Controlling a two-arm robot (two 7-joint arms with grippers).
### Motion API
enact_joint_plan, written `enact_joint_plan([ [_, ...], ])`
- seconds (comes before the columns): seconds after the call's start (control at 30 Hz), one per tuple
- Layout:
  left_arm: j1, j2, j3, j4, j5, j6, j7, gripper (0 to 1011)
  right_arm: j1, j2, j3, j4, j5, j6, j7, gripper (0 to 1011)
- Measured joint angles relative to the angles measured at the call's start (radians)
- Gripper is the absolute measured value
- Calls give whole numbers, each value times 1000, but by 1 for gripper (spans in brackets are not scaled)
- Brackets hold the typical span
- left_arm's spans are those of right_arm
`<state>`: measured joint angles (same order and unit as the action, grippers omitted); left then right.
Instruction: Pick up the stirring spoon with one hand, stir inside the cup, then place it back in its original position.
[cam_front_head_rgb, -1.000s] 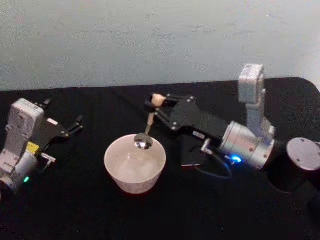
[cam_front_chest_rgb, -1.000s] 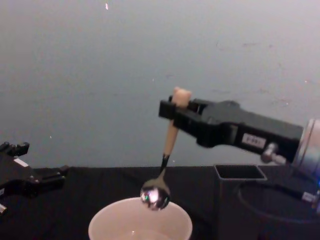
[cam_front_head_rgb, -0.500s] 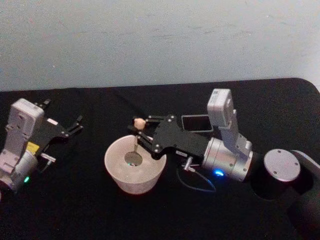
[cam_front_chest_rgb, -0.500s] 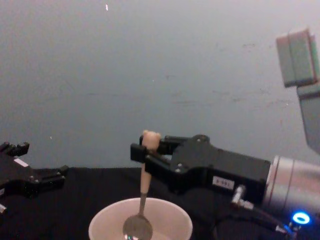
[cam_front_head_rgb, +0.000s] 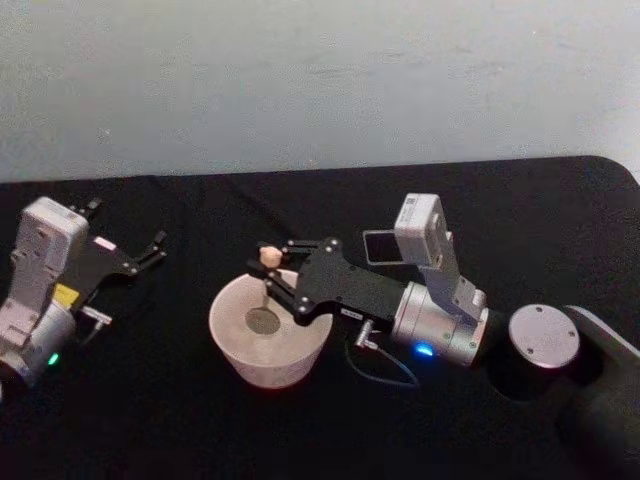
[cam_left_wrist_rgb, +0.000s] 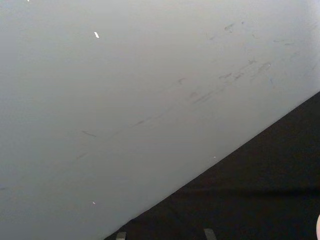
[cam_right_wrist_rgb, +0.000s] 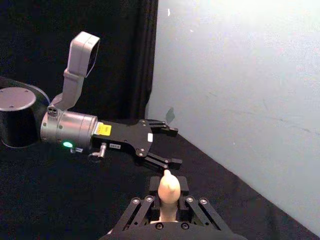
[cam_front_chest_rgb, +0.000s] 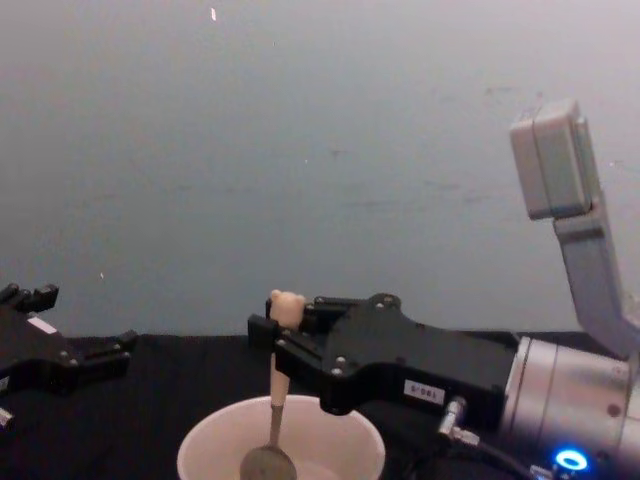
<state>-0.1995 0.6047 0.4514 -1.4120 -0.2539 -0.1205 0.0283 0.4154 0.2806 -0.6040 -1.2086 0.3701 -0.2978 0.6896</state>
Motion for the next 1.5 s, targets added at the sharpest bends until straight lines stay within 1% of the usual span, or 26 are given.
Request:
enact_joint_plan([
  [0.23,0,0,0,0,0,0,0,1001,4,-11,6,17,-10,-3,-2,188],
  [0.5,0,0,0,0,0,0,0,1001,1,-7,15,14,-19,-3,-5,188],
  [0.83,0,0,0,0,0,0,0,1001,-21,21,31,-20,-23,1,-10,188],
  [1.13,0,0,0,0,0,0,0,1001,-60,60,42,-78,-12,7,-2,188],
  [1.33,0,0,0,0,0,0,0,1001,-84,77,42,-120,2,13,11,188],
  [1.5,0,0,0,0,0,0,0,1001,-92,84,32,-137,4,17,20,188],
])
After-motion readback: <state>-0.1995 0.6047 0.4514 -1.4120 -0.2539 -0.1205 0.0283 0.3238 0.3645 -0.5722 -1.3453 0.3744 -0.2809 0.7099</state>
